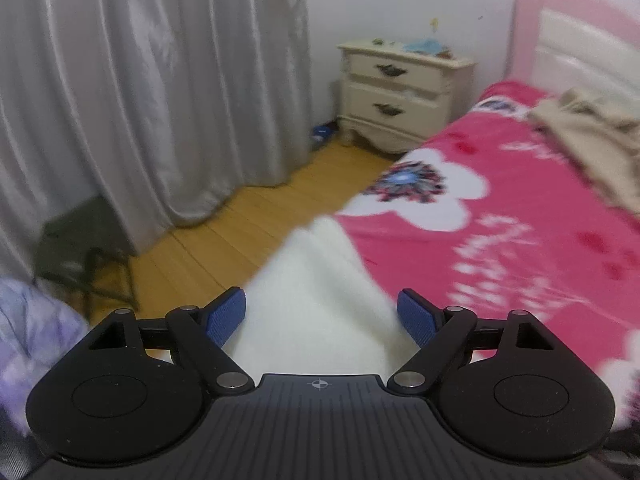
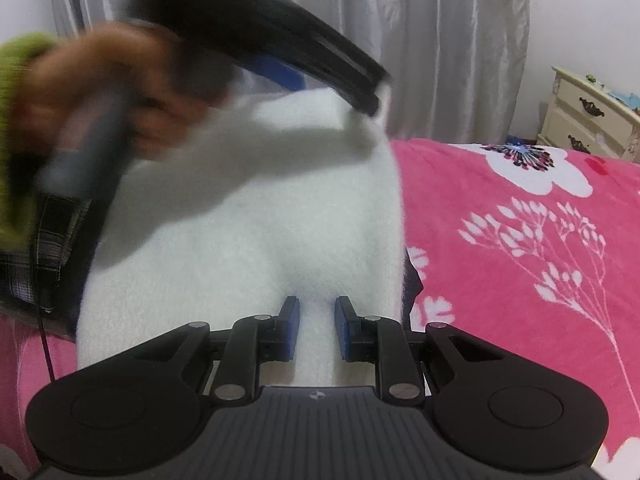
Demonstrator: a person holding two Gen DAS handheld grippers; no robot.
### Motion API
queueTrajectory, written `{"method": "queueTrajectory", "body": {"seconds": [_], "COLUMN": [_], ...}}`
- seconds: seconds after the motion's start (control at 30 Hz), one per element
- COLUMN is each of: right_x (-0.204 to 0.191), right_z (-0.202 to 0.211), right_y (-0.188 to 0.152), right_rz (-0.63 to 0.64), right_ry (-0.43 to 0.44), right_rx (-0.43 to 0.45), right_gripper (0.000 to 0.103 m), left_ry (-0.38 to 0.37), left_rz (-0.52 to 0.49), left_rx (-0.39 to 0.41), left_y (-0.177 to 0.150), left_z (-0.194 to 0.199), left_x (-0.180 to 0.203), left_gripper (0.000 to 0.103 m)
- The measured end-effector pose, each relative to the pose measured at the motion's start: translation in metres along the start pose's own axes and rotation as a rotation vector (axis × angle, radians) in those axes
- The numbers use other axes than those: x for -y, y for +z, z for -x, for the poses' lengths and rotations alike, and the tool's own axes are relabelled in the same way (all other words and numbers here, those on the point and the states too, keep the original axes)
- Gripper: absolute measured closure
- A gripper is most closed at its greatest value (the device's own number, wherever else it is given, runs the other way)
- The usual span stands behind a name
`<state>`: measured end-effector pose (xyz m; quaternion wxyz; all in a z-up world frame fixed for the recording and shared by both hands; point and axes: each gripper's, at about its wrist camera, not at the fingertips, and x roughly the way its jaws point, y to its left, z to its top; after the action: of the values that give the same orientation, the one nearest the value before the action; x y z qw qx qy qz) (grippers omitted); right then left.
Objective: Fold clothes
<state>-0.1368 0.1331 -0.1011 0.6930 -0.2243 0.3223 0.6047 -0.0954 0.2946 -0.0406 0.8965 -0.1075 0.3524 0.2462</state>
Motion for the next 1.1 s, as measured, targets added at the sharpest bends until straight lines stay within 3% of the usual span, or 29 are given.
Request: {"method": "queueTrajectory", "body": {"seconds": [0.07, 0.2, 0.3, 0.43, 0.53, 0.63, 0.8, 0.97, 1.03, 1.1], "right_x": [0.007, 0.054, 0.094, 0.121, 0.138, 0.143, 0.139, 0.133, 0.130, 0.125], "right_z": [0.002, 0.025, 0.048, 0.056, 0.058, 0.045, 0.015, 0.007, 0.008, 0.015], "right_y": [0.003, 0.007, -0.011, -0.058, -0.093, -0.115, -0.127, -0.118, -0.114, -0.107], "right_rz": [-0.033, -0.264, -0.484, -0.768, -0.970, -1.087, -1.161, -1.105, -1.064, -0.985], "right_ry": [0.029, 0.164, 0.216, 0.298, 0.366, 0.413, 0.495, 0.543, 0.549, 0.518], "right_rx": [-0.007, -0.009, -0.006, -0.006, 0.000, -0.001, -0.068, -0.033, -0.023, -0.003], "right_gripper": [0.081, 0.081, 0.070, 0.062, 0.061, 0.058, 0.057, 0.055, 0.060, 0.082], "left_ry": [-0.079, -0.238, -0.317, -0.351, -0.334, -0.329, -0.276, -0.201, -0.185, -0.183], "left_rz": [-0.019, -0.149, -0.235, -0.396, -0.564, -0.679, -0.801, -0.890, -0.893, -0.874], "left_rx": [-0.019, -0.089, -0.139, -0.193, -0.170, -0.148, -0.112, -0.085, -0.078, -0.072], "left_y": [-0.014, -0.048, -0.072, -0.096, -0.108, -0.115, -0.128, -0.140, -0.142, -0.141], "left_z": [0.027, 0.057, 0.061, 0.053, 0.047, 0.039, 0.025, 0.020, 0.020, 0.021], "left_x": [0.009, 0.025, 0.039, 0.067, 0.095, 0.113, 0.140, 0.154, 0.158, 0.160], "left_gripper": [0.019, 0.018, 0.018, 0.018, 0.016, 0.016, 0.016, 0.017, 0.017, 0.017]}}
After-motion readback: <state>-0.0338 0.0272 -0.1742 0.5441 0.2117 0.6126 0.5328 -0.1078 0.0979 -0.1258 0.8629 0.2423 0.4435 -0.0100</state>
